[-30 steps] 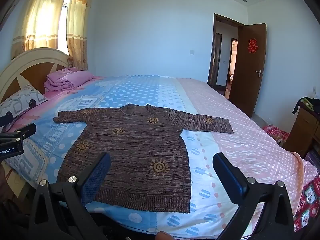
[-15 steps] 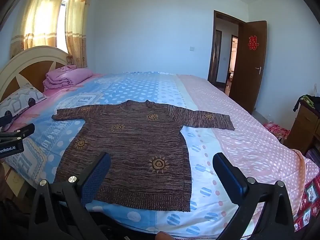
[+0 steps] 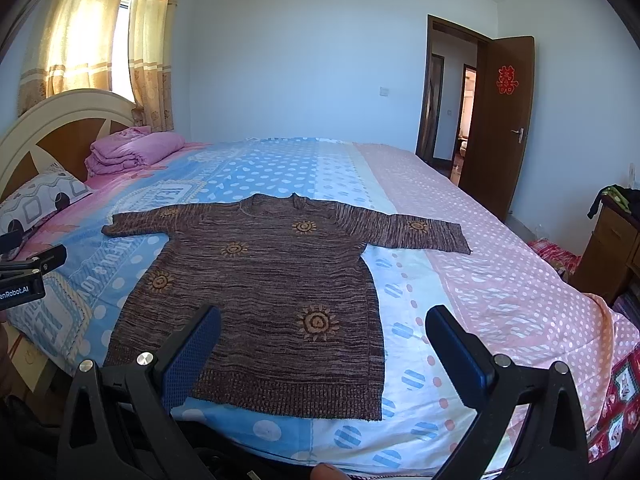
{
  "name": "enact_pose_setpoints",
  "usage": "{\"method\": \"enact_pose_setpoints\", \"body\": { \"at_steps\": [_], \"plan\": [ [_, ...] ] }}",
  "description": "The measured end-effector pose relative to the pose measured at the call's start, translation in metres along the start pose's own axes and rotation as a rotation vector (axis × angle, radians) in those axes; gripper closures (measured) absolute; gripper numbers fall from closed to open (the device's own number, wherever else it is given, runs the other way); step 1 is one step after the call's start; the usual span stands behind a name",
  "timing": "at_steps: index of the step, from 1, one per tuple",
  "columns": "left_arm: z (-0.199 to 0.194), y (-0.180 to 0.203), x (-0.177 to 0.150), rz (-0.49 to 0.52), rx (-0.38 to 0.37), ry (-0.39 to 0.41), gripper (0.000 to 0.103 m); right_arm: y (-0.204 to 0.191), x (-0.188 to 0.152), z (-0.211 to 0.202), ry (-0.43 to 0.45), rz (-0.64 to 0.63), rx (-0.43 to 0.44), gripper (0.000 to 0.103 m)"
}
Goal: Fold small clothes
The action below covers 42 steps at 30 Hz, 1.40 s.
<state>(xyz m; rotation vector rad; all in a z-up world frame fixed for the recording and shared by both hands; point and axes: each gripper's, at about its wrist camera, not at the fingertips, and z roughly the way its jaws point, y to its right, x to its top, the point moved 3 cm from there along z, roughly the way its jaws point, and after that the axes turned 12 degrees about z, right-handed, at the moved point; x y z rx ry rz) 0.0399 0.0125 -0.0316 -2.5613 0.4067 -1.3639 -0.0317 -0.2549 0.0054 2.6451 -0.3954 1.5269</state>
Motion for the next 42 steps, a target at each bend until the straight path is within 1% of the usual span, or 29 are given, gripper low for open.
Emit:
{"method": "enact_pose_setpoints", "body": {
  "at_steps": [42],
  "plan": [
    [0.0016, -0.007, 0.0006, -0.006, 0.015, 0.002, 0.0, 0.0005, -0.0049, 0.0041, -0.021, 0.003, 0.005, 0.001]
  ]
}}
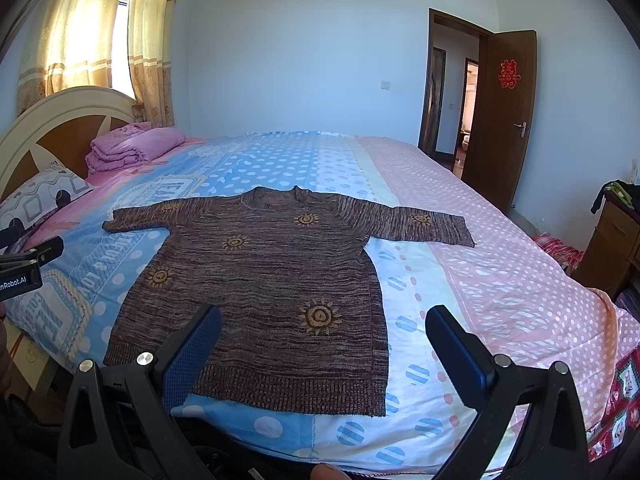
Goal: Fold small clothes
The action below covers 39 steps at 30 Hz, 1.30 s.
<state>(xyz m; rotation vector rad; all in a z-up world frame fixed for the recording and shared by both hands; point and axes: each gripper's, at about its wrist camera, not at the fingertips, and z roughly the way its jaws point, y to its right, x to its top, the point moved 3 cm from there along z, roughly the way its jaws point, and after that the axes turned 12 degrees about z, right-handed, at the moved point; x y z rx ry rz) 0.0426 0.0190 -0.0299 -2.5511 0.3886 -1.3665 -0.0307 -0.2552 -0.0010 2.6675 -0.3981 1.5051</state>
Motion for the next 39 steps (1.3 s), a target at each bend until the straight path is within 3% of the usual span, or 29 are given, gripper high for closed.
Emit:
{"method": "enact_pose_setpoints", "body": {
  "at_steps": [27, 33, 39],
  "plan": [
    [0.017, 0.003, -0.004, 0.01, 0.012, -0.024, 0.0, 0.004, -0.005, 0.019, -0.043, -0.015, 0.0, 0.001],
    [0.04, 0.007, 0.0, 0.031, 0.031, -0.044, 0.0, 0.012, -0.005, 0.038, -0.075, -0.026, 0.036, 0.001],
    [0.072, 0.013, 0.01, 0.051, 0.039, -0.069, 0.0, 0.028, 0.002, 0.07, -0.108, -0.007, -0.001, 0.001]
  ]
}}
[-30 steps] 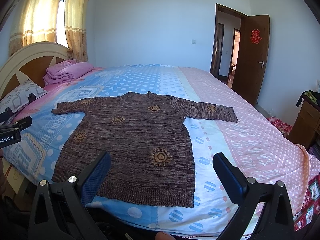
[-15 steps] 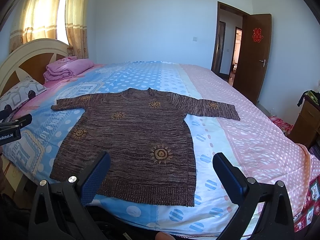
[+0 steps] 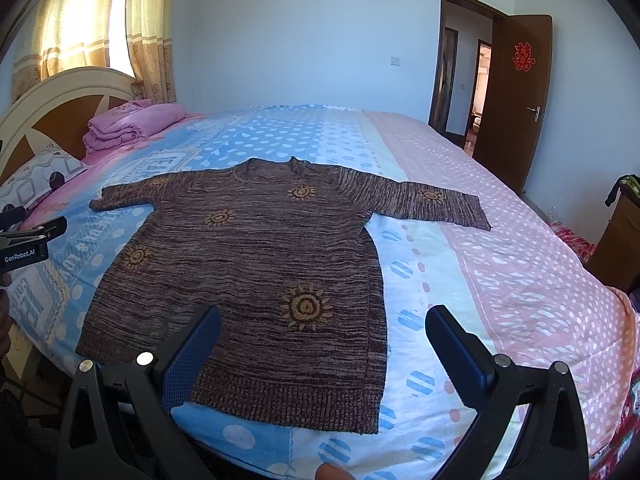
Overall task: Fold small clothes
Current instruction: 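Grasp the brown sweater's sleeve cuff with the right gripper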
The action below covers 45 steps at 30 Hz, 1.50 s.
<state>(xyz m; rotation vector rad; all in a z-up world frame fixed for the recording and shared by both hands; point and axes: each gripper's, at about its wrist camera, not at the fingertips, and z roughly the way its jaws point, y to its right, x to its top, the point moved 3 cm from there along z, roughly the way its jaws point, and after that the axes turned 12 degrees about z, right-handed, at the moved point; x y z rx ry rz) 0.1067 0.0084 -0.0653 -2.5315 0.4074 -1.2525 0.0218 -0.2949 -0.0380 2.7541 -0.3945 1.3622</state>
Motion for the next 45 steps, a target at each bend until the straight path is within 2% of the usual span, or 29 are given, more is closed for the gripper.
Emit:
{"method": "enact_pose_setpoints", "body": {
  "at_steps": [13, 26, 34, 40, 45],
  "plan": [
    [0.077, 0.025, 0.048, 0.068, 0.027, -0.052, 0.0, 0.057, 0.056, 0.087, -0.077, 0.089, -0.096, 0.001],
    [0.159, 0.054, 0.086, 0.126, 0.063, -0.078, 0.0, 0.149, 0.099, 0.169, -0.134, 0.227, -0.204, 0.001],
    [0.211, 0.054, 0.105, 0.112, 0.134, -0.084, 0.0, 0.221, 0.133, 0.203, -0.113, 0.367, -0.249, 0.002],
    [0.249, 0.045, 0.111, 0.081, 0.175, -0.143, 0.0, 0.261, 0.158, 0.246, -0.144, 0.401, -0.288, 0.015],
    [0.267, 0.036, 0.116, 0.057, 0.192, -0.172, 0.0, 0.275, 0.171, 0.285, -0.193, 0.405, -0.306, 0.017]
  ]
}}
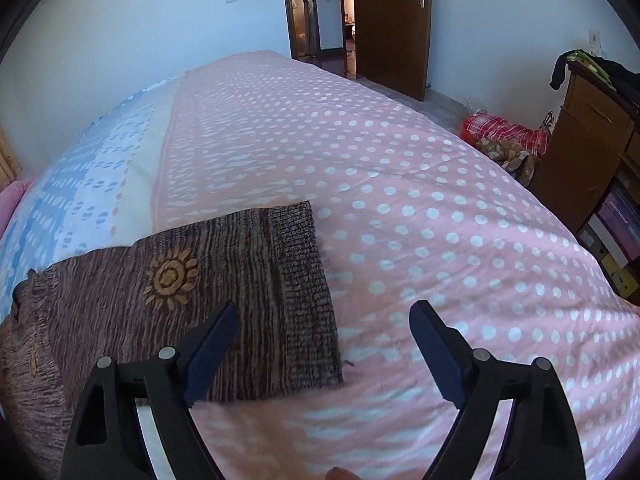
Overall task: Fold small clothes
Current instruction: 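Grasp the brown sweater's sleeve cuff with the right gripper, then fold the sleeve across the sweater body with the right gripper and release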
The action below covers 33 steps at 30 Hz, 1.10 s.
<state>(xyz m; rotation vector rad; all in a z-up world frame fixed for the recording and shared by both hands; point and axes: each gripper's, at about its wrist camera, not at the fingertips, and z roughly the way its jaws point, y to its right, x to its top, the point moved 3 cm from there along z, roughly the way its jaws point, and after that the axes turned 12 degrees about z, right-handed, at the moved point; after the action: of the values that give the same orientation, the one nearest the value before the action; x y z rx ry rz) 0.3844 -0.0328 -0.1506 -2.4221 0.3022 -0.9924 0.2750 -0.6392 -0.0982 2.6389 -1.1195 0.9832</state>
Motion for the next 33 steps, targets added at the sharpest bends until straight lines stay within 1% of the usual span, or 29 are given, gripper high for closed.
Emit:
{"method": "enact_pose_setpoints", "body": {
  "at_steps": [1, 4, 6, 8, 9, 10, 11, 12, 13, 15, 20, 24, 33],
  "plan": [
    [0.003, -0.001, 0.001, -0.007, -0.001, -0.007, 0.0, -0.002, 0.003, 0.006, -0.006, -0.001, -0.003, 0.023],
    [0.011, -0.005, 0.001, -0.04, -0.013, -0.036, 0.0, -0.009, 0.007, 0.023, -0.033, -0.018, -0.019, 0.031],
    [0.015, -0.003, -0.001, -0.046, -0.029, -0.049, 0.0, -0.01, 0.008, 0.03, -0.03, -0.026, -0.029, 0.032],
    [0.018, 0.001, -0.002, -0.035, -0.037, -0.054, 0.0, -0.014, 0.008, 0.032, -0.022, -0.051, -0.024, 0.045],
    [0.018, 0.003, -0.002, -0.032, -0.038, -0.053, 0.0, -0.017, 0.007, 0.031, -0.023, -0.067, -0.015, 0.058],
    [0.018, 0.004, -0.003, -0.031, -0.042, -0.054, 0.0, -0.021, 0.007, 0.031, -0.026, -0.083, -0.013, 0.068],
    [0.019, 0.005, -0.003, -0.031, -0.046, -0.055, 0.0, -0.025, 0.007, 0.031, -0.032, -0.102, -0.012, 0.073],
    [0.019, 0.005, -0.002, -0.031, -0.048, -0.054, 0.0, -0.029, 0.007, 0.029, -0.039, -0.12, -0.014, 0.084],
    [0.019, 0.006, -0.002, -0.031, -0.048, -0.053, 0.0, -0.033, 0.008, 0.028, -0.045, -0.127, -0.012, 0.091],
    [0.017, 0.007, -0.002, -0.03, -0.048, -0.043, 0.0, -0.04, 0.008, 0.021, -0.046, -0.137, -0.016, 0.095],
    [0.013, 0.006, -0.004, -0.043, -0.061, -0.02, 0.0, -0.061, 0.008, -0.01, -0.019, -0.15, 0.032, 0.095],
    [0.015, 0.003, -0.005, -0.067, -0.082, -0.019, 0.0, -0.084, 0.009, -0.04, 0.006, -0.179, 0.06, 0.095],
    [0.017, -0.004, -0.009, -0.121, -0.128, -0.011, 0.0, -0.152, 0.005, -0.102, 0.032, -0.252, 0.139, 0.095]
  ]
}}
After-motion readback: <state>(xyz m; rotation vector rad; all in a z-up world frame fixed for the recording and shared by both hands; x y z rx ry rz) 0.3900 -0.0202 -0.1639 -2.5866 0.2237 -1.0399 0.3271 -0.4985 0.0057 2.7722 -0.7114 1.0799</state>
